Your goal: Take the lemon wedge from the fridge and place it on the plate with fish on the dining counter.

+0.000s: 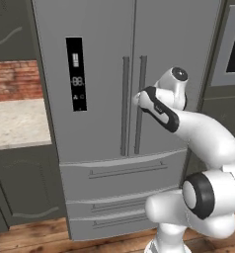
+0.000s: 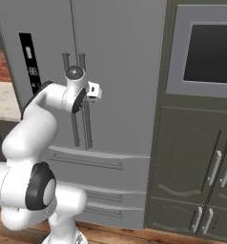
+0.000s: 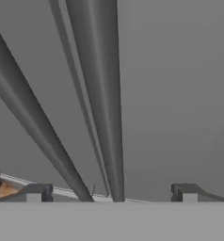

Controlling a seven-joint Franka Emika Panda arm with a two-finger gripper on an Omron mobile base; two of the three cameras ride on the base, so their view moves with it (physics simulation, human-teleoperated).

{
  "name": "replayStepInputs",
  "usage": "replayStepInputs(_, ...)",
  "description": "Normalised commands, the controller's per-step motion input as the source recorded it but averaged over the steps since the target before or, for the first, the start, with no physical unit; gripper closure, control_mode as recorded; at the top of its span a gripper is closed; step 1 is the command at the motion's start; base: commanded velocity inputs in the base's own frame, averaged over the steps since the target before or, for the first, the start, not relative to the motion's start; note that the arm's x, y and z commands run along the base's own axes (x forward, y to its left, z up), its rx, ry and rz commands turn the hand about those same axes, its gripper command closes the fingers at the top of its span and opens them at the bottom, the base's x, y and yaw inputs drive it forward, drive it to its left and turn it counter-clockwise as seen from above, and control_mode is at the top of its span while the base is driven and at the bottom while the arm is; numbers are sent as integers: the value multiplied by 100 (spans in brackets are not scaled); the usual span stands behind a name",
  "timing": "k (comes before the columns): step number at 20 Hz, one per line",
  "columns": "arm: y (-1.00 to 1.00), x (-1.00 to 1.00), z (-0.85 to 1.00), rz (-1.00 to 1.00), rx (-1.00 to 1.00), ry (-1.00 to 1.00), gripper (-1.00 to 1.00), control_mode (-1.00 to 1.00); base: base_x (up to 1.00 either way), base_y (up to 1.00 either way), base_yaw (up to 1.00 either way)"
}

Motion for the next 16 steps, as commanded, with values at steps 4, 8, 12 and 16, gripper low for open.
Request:
replayStepInputs(4, 3, 48, -19, 0, 0, 0, -100, -100, 0, 0, 0)
replayStepInputs(8, 0, 23, -16, 0, -2, 0, -100, -100, 0, 0, 0)
replayStepInputs(12, 8, 26, -19, 0, 0, 0, -100, -100, 0, 0, 0)
replayStepInputs(16, 28, 35, -25, 1, 0, 0, -100, -100, 0, 0, 0)
